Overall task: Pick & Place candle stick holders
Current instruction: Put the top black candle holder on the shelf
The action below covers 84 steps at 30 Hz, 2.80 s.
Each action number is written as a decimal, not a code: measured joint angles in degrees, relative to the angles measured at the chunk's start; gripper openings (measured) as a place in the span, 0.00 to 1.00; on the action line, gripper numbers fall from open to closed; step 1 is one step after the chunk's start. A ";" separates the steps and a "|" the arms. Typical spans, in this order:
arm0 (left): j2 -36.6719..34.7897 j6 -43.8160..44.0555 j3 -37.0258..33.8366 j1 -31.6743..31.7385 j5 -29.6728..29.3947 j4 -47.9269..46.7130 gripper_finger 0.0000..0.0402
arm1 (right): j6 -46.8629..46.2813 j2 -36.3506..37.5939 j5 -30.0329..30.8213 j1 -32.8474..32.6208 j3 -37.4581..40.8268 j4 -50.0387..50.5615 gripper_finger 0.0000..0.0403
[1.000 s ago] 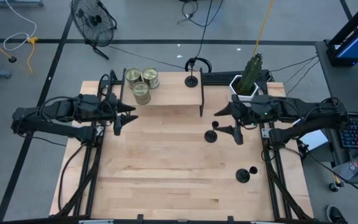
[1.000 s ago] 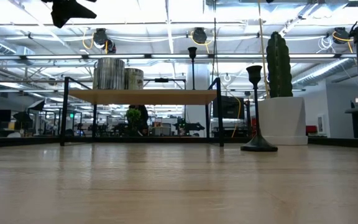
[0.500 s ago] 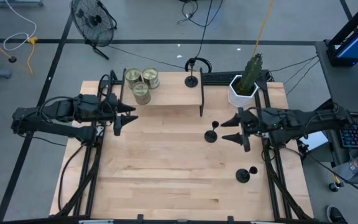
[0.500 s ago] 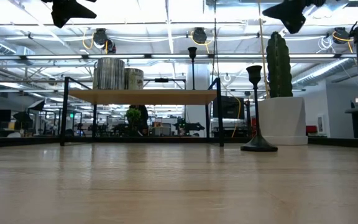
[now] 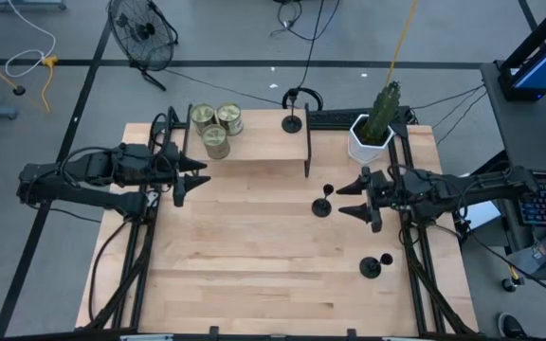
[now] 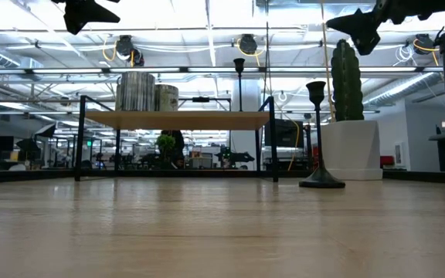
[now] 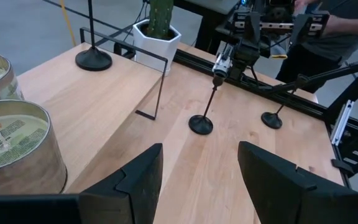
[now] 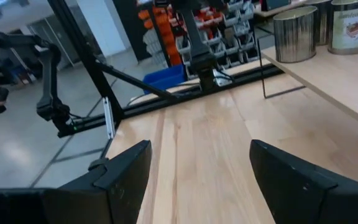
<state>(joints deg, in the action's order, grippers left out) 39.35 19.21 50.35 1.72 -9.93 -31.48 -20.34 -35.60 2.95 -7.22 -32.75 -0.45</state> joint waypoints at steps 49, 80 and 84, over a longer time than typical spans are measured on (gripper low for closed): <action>0.00 -0.57 0.01 0.01 1.05 -0.01 0.54 | -1.60 -0.06 14.85 0.00 3.50 5.49 0.99; 0.00 -2.59 0.02 0.02 1.07 -0.04 0.54 | -1.39 -11.07 23.17 0.10 3.50 6.95 0.98; 0.00 -2.59 0.02 0.01 1.07 -0.02 0.54 | -0.09 -13.07 24.45 0.13 3.50 3.26 0.98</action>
<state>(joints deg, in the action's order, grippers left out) 39.35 16.62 50.37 1.72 -8.86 -31.51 -20.42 -48.67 27.40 -7.09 -29.26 2.80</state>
